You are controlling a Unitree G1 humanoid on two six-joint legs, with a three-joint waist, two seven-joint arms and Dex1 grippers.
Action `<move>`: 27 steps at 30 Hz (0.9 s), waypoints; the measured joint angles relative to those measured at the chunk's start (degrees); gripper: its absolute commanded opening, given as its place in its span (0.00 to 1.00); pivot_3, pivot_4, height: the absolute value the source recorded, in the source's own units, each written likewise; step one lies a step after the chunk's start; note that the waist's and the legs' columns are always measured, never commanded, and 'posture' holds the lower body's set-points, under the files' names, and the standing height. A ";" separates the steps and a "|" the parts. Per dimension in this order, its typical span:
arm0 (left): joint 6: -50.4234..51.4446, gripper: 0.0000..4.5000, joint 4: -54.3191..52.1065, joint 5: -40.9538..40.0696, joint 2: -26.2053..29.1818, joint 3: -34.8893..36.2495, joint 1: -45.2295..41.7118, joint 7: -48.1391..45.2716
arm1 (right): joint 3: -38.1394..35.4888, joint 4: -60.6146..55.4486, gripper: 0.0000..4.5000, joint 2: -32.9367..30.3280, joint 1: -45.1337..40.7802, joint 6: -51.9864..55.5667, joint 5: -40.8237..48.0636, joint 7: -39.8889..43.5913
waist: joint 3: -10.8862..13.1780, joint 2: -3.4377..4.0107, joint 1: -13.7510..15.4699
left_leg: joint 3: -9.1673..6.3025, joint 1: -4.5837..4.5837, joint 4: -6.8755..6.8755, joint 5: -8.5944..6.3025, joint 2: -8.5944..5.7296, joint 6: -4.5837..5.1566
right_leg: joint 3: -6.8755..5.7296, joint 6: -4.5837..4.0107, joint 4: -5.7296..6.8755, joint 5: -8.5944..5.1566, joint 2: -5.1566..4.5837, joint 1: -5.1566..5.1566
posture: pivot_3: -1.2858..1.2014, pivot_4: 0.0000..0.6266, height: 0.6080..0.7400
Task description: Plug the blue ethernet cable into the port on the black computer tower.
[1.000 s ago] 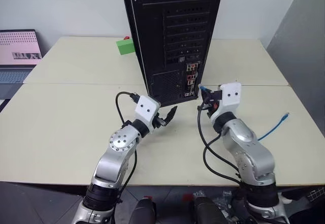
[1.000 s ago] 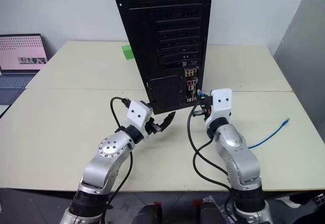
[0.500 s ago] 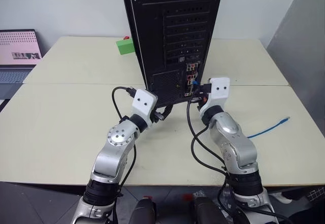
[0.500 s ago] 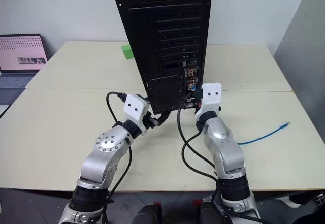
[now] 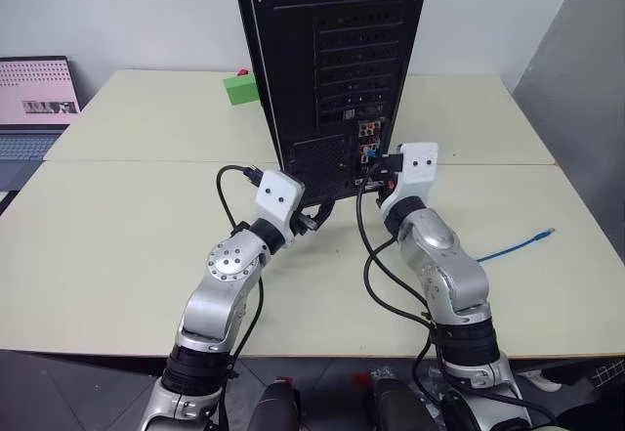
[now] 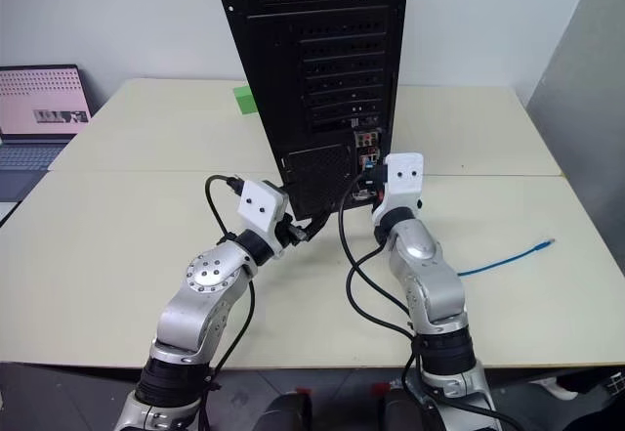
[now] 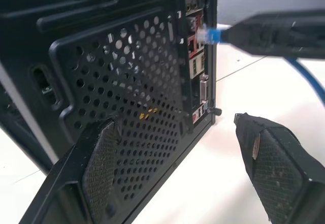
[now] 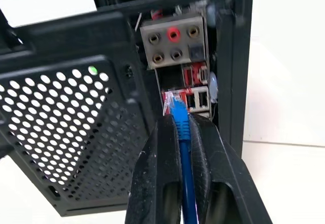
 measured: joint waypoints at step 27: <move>-0.04 0.83 0.00 0.11 -0.22 0.00 0.00 -0.27 | -0.96 4.24 0.00 0.05 -1.71 -1.96 -1.29 1.09 | 0.00 0.00 -0.01 | 0.01 -0.01 -0.02 0.00 0.00 0.00 | 0.01 0.00 0.00 0.00 0.00 -0.02 | 0.52 0.24 1.00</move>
